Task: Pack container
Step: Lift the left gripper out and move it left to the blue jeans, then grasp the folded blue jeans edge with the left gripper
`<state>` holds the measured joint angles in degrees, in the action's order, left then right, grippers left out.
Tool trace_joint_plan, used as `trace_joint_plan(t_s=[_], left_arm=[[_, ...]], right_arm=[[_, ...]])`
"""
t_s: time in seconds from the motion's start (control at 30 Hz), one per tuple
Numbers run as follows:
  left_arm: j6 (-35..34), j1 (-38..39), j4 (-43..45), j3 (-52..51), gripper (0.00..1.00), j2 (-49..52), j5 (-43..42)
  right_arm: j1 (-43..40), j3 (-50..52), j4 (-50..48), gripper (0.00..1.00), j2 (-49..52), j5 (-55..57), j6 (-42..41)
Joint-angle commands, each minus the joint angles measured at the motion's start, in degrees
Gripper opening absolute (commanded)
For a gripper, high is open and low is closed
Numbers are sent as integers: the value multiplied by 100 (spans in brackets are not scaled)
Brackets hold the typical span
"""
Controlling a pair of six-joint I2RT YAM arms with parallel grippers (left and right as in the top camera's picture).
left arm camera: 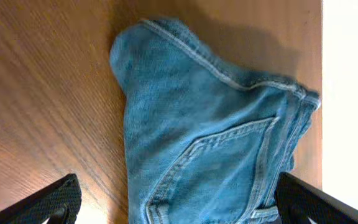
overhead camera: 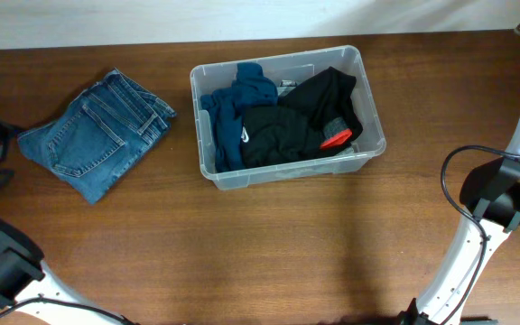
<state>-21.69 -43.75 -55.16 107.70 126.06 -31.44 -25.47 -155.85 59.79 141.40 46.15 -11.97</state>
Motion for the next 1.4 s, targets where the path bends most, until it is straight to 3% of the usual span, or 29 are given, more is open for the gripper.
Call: trace_joint_plan(t_s=[0.0, 0.5, 0.73, 1.17, 1.23, 1.3, 1.37], left_arm=[[337, 7, 245, -459, 99, -7, -402], [562, 260, 1226, -1611, 99, -4, -1244], [949, 424, 1467, -1661, 100, -4, -1228], [957, 435, 1473, -2210, 99, -2, -776], [960, 433, 1488, -2245, 89, -2, -776], [960, 435, 1495, -2245, 66, -2, -778], [957, 435, 1506, -2245, 57, -2, -778]], right_arm=[[-4, -133, -17, 98, -79, 31, -31], [-4, -133, -17, 99, -79, 31, -31], [-4, -133, -17, 98, -79, 31, -31], [-4, -133, -17, 99, -79, 31, -31], [-4, -133, -17, 98, -79, 31, -31], [-4, -133, -17, 99, -79, 31, -31], [-4, -133, -17, 98, -79, 31, -31]])
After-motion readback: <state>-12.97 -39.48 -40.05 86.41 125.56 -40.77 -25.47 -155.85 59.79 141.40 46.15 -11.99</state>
